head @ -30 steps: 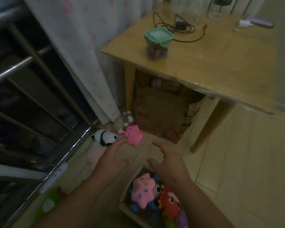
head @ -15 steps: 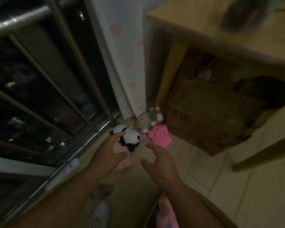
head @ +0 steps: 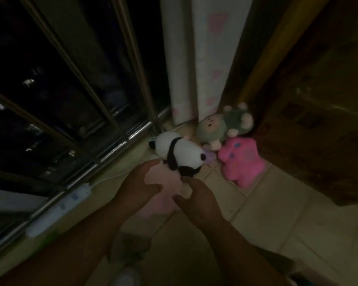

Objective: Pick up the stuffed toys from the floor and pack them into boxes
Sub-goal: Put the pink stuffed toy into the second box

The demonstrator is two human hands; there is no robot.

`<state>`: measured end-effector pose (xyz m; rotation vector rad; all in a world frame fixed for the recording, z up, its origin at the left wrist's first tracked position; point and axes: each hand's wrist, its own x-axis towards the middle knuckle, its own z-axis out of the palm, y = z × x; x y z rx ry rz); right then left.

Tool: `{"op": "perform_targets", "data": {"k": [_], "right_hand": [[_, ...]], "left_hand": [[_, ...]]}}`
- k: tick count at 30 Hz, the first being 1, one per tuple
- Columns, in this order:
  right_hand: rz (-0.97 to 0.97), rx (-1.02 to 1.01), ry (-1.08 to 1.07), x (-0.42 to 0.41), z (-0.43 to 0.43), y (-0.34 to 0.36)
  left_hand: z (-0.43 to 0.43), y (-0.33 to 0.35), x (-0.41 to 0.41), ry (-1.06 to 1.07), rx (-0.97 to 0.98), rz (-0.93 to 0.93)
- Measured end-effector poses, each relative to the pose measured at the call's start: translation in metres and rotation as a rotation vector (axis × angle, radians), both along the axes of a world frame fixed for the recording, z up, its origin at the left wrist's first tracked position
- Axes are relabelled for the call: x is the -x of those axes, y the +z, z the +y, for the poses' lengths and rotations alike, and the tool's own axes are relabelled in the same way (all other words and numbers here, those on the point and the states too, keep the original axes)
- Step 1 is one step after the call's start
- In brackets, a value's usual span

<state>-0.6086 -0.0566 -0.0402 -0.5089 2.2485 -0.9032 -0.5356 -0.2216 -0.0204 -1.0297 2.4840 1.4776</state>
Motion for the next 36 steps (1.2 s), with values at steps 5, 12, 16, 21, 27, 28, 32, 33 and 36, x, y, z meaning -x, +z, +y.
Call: {"op": "perform_targets", "data": {"k": [5, 12, 16, 21, 27, 28, 32, 33, 36], "right_hand": [[-0.041, -0.009, 0.029, -0.001, -0.023, -0.075], [-0.022, -0.097, 0.105, -0.002, -0.033, -0.132], [-0.162, -0.08, 0.072, 0.003, -0.04, -0.141], [-0.185, 0.036, 0.02, -0.002, -0.051, -0.135], [-0.107, 0.081, 0.027, -0.01, -0.054, -0.09], [-0.107, 0.092, 0.031, -0.013, -0.051, -0.079], [-0.054, 0.144, -0.003, -0.022, -0.033, -0.024], [-0.035, 0.149, -0.019, -0.022, -0.026, -0.009], [-0.018, 0.159, -0.078, -0.021, -0.005, 0.043]], "left_hand": [[-0.022, -0.075, -0.005, 0.024, 0.034, -0.036], [-0.033, -0.124, 0.004, 0.032, -0.003, -0.135], [-0.039, -0.136, 0.003, 0.117, -0.078, -0.221], [-0.041, -0.148, -0.003, 0.422, -0.381, -0.125], [-0.045, -0.146, -0.028, 0.554, -0.46, -0.102], [-0.038, -0.125, -0.03, 0.56, -0.424, -0.088], [-0.012, -0.041, -0.033, 0.452, -0.304, -0.046], [-0.006, -0.024, -0.031, 0.427, -0.288, -0.043], [0.009, 0.027, -0.024, 0.379, -0.243, -0.037]]}}
